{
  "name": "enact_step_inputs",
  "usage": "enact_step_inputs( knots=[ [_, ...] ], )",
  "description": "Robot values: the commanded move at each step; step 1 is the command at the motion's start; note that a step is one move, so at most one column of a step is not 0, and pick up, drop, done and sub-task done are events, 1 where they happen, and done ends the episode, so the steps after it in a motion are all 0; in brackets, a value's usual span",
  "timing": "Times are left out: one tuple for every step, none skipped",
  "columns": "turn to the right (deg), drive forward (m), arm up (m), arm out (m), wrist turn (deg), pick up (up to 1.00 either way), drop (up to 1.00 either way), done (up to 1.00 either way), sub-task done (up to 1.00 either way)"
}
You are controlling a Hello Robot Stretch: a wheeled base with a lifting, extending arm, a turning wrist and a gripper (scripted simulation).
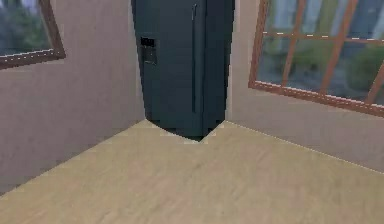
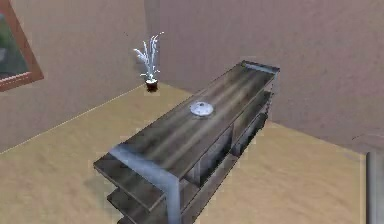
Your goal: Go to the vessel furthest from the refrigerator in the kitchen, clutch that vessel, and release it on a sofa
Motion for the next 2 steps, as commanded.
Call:
enact_step_inputs(
  knots=[
    [-33.0,0.0,0.0,0.0,0.0,0.0,0.0,0.0,0.0],
    [0.0,0.45,0.0,0.0,0.0,0.0,0.0,0.0,0.0]
  ],
)
